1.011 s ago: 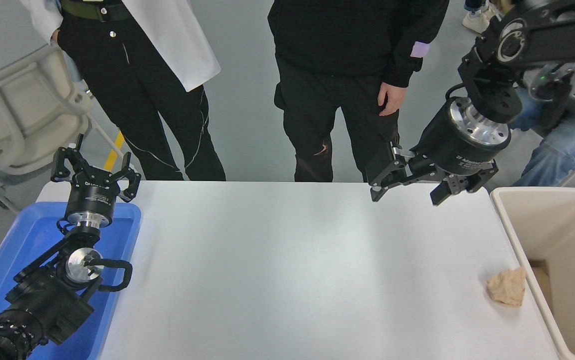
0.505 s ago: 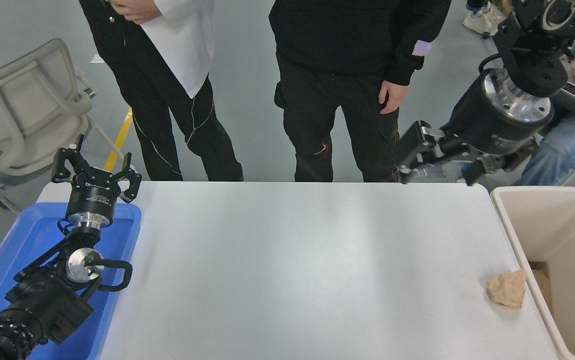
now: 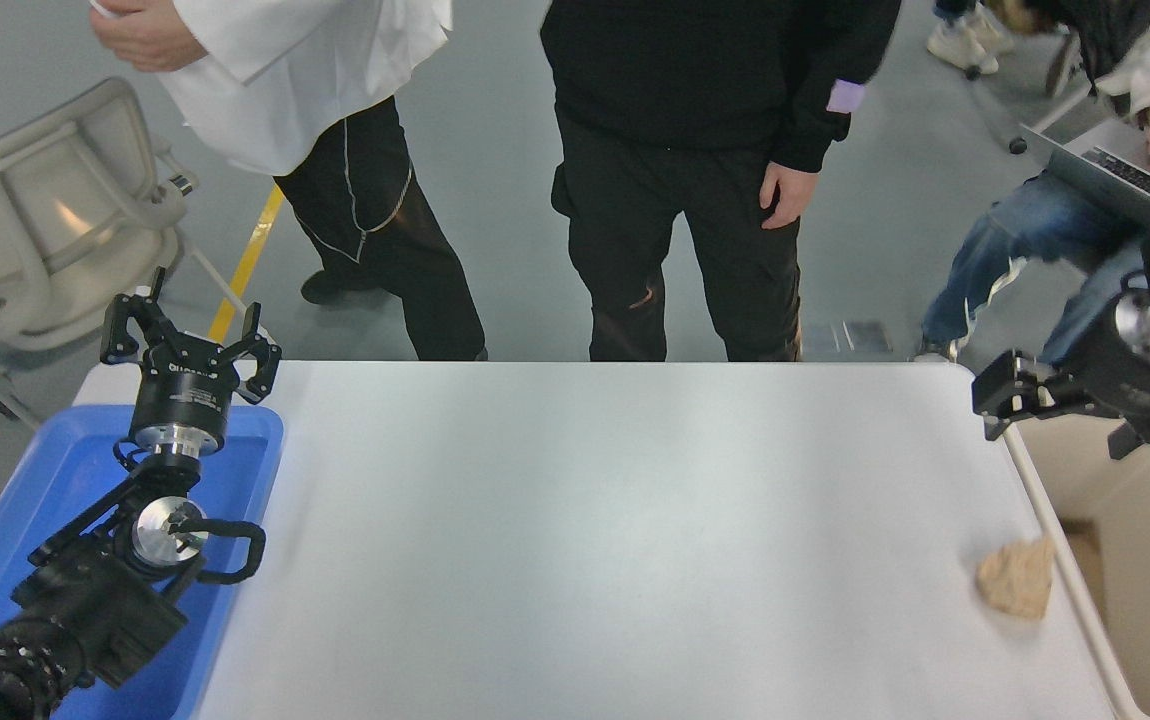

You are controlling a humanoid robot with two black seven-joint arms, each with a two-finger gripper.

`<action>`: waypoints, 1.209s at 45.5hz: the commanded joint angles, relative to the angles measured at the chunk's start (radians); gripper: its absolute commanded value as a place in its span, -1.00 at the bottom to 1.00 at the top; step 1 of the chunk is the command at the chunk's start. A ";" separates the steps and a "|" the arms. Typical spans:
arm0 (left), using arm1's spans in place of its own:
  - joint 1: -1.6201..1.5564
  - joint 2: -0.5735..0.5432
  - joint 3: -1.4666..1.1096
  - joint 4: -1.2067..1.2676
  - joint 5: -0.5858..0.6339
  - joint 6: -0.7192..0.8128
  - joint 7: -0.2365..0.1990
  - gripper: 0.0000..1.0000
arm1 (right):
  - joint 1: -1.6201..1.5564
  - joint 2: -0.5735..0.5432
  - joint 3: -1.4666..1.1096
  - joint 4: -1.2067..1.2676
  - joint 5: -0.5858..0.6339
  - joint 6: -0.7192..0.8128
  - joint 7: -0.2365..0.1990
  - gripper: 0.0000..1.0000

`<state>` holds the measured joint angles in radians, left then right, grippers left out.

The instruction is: Pick up paper ball place in dustbin

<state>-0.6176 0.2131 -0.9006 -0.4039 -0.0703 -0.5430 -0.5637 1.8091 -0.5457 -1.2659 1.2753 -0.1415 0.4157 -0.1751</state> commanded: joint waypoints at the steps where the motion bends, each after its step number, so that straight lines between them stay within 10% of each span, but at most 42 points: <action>1: -0.001 0.000 -0.001 -0.001 0.000 0.000 0.001 0.98 | -0.327 -0.045 0.109 -0.177 -0.061 -0.129 0.000 1.00; 44: -0.001 0.000 -0.001 0.000 0.000 0.000 0.001 0.98 | -0.792 0.058 0.473 -0.445 -0.058 -0.391 0.003 0.72; 55: -0.001 0.000 -0.001 0.000 0.000 0.000 0.001 0.98 | -0.803 0.056 0.473 -0.447 -0.044 -0.417 0.003 -0.48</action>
<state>-0.6181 0.2131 -0.9020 -0.4042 -0.0706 -0.5430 -0.5634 1.0323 -0.4962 -0.8054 0.8433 -0.1939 0.0271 -0.1716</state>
